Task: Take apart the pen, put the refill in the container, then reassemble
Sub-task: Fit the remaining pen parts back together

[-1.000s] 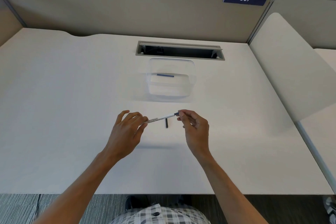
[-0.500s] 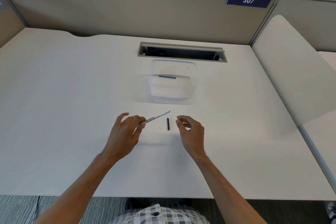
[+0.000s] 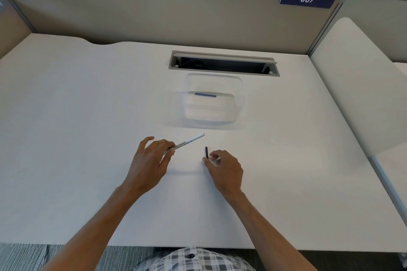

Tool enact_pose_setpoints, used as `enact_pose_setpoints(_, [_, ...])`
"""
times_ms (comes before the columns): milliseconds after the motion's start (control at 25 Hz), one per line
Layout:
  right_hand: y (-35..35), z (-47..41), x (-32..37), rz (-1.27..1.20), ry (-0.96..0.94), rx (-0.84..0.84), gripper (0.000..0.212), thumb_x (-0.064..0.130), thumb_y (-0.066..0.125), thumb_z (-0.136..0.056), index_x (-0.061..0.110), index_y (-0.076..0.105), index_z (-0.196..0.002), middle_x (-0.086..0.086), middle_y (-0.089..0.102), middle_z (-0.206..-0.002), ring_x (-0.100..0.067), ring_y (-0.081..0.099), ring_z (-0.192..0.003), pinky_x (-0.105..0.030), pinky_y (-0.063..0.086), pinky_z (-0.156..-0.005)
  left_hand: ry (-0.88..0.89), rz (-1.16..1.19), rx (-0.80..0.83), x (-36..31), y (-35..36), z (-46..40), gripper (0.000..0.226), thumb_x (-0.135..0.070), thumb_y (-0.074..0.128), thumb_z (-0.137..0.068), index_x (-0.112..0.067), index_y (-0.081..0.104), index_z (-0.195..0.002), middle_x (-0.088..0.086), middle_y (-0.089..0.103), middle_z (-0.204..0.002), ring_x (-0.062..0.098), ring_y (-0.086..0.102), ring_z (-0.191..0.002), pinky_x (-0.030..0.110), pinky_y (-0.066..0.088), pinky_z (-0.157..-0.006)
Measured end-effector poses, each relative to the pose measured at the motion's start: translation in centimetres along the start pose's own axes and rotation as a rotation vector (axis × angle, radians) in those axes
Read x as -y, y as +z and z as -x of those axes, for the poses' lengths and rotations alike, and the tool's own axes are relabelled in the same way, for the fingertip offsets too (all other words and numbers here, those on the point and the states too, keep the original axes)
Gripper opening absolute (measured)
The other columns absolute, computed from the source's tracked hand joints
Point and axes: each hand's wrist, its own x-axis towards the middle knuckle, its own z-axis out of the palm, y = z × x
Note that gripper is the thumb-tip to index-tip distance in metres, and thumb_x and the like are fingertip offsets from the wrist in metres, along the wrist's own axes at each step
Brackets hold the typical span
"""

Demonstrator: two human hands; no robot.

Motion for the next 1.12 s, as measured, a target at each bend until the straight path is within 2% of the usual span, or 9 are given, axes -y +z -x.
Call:
enact_pose_setpoints(200, [0.5,-0.3,0.2,0.046,0.001,-0.033,0.020,0.044,0.070,-0.082,0.025,0.066,-0.087,0.010,0.068,-0.087,-0.012,0.062,-0.084,-0.029,0.047,-0.074,0.001,-0.010,0.013,0.3,0.4,-0.5,0.029,-0.033,0.038,-0.098,-0.017,0.062,-0.098,-0.010,0.068,-0.089,0.013,0.065,-0.081,0.032,0.029,-0.109])
enact_pose_setpoints(600, [1.0,-0.5,0.0,0.055,-0.022,-0.044,0.013,0.038,0.066,-0.085,0.025,0.069,-0.085,0.010,0.069,-0.085,-0.014,0.062,-0.084,-0.033,0.049,-0.076,0.007,-0.011,0.019,0.3,0.8,-1.3,0.029,-0.034,0.038,-0.098,-0.018,0.061,-0.099,-0.010,0.068,-0.091,0.013,0.065,-0.085,0.033,0.029,-0.110])
enact_pose_setpoints(720, [0.4,-0.6,-0.2,-0.046,-0.001,-0.041,0.012,0.037,0.068,-0.085,0.025,0.069,-0.084,0.012,0.068,-0.082,-0.012,0.061,-0.082,-0.032,0.047,-0.077,0.015,-0.014,0.006,0.3,0.5,-1.1,0.028,-0.033,0.038,-0.098,-0.018,0.062,-0.099,-0.009,0.069,-0.091,0.013,0.065,-0.084,0.033,0.029,-0.109])
enact_pose_setpoints(880, [-1.1,-0.7,-0.8,-0.194,0.056,-0.051,0.012,0.037,0.070,-0.085,0.026,0.069,-0.082,0.011,0.071,-0.080,-0.007,0.064,-0.079,-0.028,0.048,-0.070,0.016,-0.021,-0.002,0.4,0.2,-0.8,0.026,-0.031,0.039,-0.098,-0.018,0.061,-0.099,-0.009,0.068,-0.091,0.014,0.065,-0.085,0.034,0.030,-0.109])
enact_pose_setpoints(1000, [-2.5,-0.9,-1.0,-0.375,0.050,-0.008,0.008,0.029,0.073,-0.086,0.023,0.070,-0.082,0.009,0.074,-0.080,-0.005,0.068,-0.080,-0.022,0.048,-0.068,0.019,-0.019,-0.006,0.3,0.1,-0.8,0.025,-0.031,0.039,-0.097,-0.018,0.061,-0.098,-0.009,0.068,-0.091,0.014,0.065,-0.085,0.037,0.033,-0.109])
enact_pose_setpoints(1120, [-3.9,-1.0,-0.8,-0.539,0.033,0.032,0.005,0.019,0.076,-0.085,0.018,0.073,-0.081,0.003,0.076,-0.080,-0.011,0.072,-0.081,-0.016,0.045,-0.066,0.027,-0.023,-0.006,0.2,0.1,-0.7,0.026,-0.031,0.039,-0.098,-0.018,0.061,-0.098,-0.010,0.068,-0.091,0.013,0.065,-0.085,0.038,0.034,-0.109])
